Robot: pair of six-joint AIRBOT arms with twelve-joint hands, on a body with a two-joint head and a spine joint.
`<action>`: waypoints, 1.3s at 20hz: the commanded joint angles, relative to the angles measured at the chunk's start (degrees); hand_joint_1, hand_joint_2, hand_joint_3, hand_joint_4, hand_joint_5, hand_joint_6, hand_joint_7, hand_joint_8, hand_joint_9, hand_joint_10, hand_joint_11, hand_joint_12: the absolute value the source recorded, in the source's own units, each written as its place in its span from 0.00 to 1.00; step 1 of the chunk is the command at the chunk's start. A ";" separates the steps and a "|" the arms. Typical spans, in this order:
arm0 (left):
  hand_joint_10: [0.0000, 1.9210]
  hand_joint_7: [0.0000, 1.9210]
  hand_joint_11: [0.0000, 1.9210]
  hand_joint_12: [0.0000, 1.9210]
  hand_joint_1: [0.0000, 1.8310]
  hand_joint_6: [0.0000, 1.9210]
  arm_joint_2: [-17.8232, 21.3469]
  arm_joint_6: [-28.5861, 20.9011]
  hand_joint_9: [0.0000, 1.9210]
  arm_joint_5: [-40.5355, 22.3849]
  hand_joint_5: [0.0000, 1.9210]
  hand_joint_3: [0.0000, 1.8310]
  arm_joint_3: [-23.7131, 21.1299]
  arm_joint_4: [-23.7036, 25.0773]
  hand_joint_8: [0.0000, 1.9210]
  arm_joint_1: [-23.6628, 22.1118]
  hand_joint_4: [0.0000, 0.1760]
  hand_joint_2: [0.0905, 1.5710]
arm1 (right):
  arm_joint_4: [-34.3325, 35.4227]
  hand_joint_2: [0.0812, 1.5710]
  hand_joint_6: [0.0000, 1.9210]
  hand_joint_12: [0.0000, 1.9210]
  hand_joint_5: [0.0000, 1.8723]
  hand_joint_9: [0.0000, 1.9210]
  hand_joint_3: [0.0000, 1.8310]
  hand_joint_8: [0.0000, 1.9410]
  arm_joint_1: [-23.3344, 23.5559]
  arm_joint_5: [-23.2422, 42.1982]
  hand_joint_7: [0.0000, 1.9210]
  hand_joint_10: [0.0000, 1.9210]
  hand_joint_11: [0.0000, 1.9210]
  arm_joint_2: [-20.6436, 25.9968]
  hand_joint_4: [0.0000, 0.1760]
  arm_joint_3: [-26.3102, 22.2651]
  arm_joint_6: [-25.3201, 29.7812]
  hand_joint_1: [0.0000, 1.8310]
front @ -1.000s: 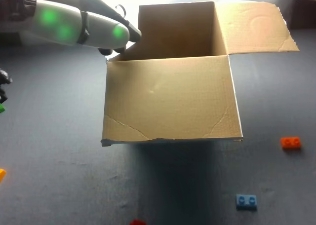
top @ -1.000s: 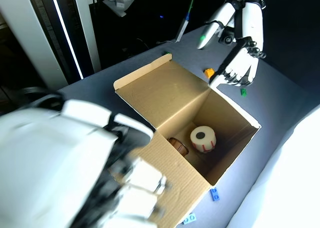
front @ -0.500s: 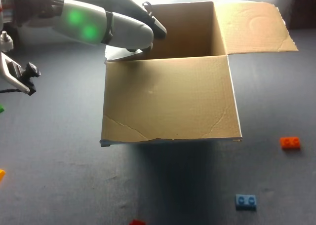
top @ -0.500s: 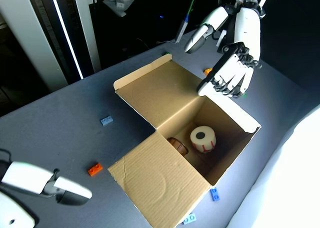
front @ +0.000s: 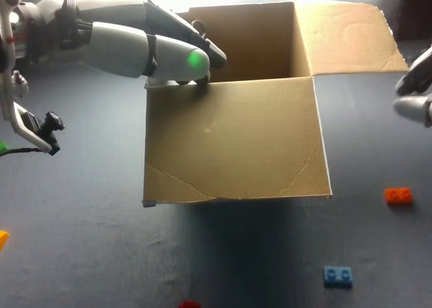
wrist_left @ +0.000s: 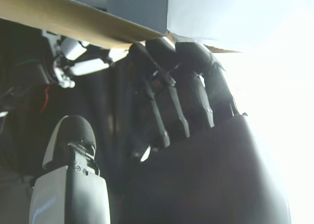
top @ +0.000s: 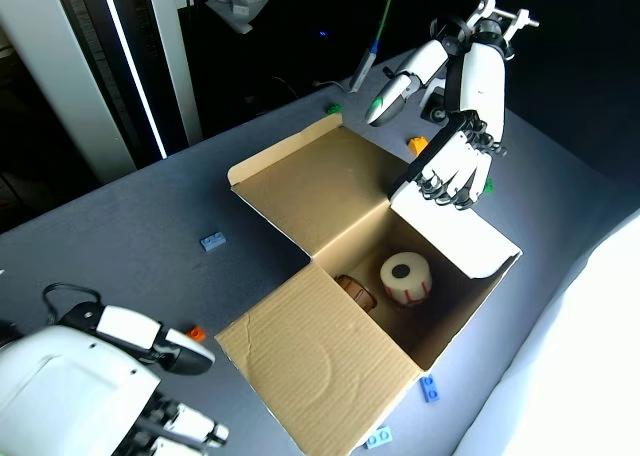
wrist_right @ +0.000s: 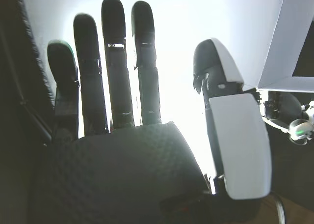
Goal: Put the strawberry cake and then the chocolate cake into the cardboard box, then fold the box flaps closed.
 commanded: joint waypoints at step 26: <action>0.57 0.36 0.10 0.85 0.24 0.00 -0.70 0.23 0.26 -7.20 0.36 0.00 3.80 -1.57 0.27 -5.41 0.00 0.73 | -0.32 0.76 0.04 0.90 0.50 0.27 0.00 0.39 12.03 6.99 0.39 0.62 0.14 -1.61 0.00 -0.87 -2.69 0.23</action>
